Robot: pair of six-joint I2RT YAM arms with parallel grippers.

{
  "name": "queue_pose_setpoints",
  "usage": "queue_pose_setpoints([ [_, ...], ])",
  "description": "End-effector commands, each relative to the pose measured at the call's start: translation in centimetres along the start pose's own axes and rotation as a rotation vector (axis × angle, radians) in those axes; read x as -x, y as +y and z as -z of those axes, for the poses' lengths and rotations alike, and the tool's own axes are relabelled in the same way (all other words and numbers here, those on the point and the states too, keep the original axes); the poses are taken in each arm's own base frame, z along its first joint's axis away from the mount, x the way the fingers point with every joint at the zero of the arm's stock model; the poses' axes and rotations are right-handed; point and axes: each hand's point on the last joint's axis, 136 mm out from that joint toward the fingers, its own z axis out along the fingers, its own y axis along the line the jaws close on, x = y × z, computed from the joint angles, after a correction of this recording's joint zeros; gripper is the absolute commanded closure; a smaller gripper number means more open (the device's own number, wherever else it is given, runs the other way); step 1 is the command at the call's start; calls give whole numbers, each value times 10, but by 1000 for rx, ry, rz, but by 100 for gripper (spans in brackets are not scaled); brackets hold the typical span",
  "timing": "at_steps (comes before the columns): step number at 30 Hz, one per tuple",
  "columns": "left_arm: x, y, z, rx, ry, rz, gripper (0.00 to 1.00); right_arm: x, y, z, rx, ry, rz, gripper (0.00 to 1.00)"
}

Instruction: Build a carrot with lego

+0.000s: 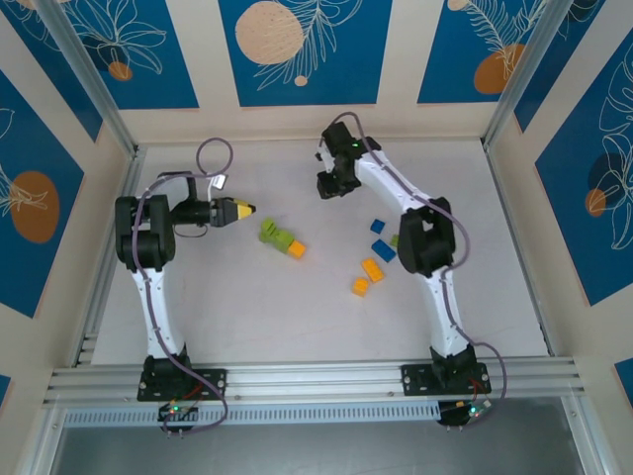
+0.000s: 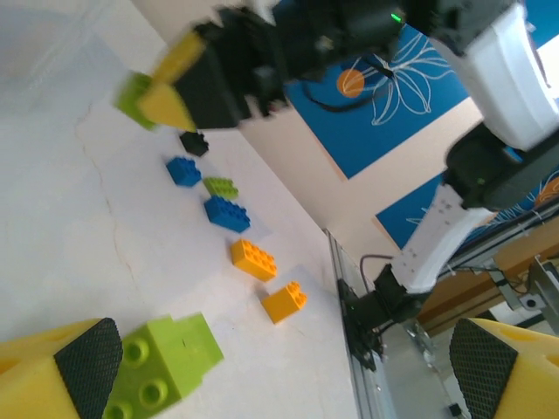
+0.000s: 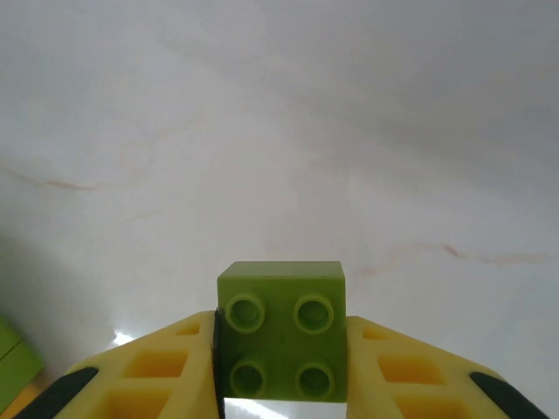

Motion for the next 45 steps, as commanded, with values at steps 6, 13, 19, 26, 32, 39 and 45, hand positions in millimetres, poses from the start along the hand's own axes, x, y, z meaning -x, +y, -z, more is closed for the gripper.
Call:
queue_pose_setpoints([
  [6,63,-8,11,-9,-142,90,1,-107,-4,86,-51,-28,-122,66],
  [13,98,1,11,-6,-66,40,1,-200,-28,92,-130,62,-251,65],
  [19,116,41,-11,450,260,-109,1,-211,-69,65,-163,110,-355,65],
  [26,192,-3,-11,657,59,-332,1,-210,-99,49,-185,116,-434,65],
  [32,171,-65,25,991,-275,-641,1,-218,-145,31,-221,121,-535,65],
  [39,105,-94,26,907,-285,-562,1,-214,-173,24,-247,102,-591,65],
  [45,64,-89,29,877,-328,-492,0,-214,-185,12,-273,119,-606,65],
])
